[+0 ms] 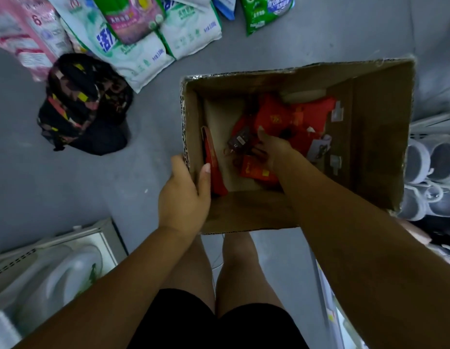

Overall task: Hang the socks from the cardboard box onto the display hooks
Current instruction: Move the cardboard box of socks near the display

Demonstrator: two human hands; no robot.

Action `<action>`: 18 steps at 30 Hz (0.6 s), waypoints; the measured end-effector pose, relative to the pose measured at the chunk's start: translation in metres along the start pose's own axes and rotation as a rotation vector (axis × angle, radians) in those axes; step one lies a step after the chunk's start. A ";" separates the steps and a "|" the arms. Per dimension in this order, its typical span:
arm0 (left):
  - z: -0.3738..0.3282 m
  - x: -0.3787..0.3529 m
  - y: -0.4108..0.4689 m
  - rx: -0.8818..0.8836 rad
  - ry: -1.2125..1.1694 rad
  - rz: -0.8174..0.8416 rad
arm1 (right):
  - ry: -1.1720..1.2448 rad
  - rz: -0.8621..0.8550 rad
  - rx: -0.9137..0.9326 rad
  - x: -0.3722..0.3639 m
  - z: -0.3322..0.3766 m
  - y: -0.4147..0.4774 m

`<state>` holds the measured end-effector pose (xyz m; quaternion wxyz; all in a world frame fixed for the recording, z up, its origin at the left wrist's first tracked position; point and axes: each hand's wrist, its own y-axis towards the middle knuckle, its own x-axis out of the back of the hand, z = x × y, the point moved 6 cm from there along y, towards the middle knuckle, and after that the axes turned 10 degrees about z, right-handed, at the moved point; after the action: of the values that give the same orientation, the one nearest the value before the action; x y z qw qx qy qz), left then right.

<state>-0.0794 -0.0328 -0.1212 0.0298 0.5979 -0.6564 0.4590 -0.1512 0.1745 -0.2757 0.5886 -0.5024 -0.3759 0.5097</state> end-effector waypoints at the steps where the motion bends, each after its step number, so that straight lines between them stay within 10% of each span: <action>1: 0.000 0.000 0.000 -0.003 0.002 -0.004 | 0.022 -0.002 -0.007 -0.001 0.000 0.001; 13: -0.003 0.005 -0.004 -0.002 -0.055 0.026 | 0.155 0.104 0.066 -0.011 -0.004 -0.070; 18: -0.021 0.035 -0.039 -0.015 -0.087 -0.266 | 0.171 0.286 0.134 -0.010 -0.020 -0.142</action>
<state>-0.0686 -0.0404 -0.0667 0.0663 0.6989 -0.5754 0.4196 -0.1027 0.1636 -0.1410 0.5723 -0.5518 -0.2143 0.5676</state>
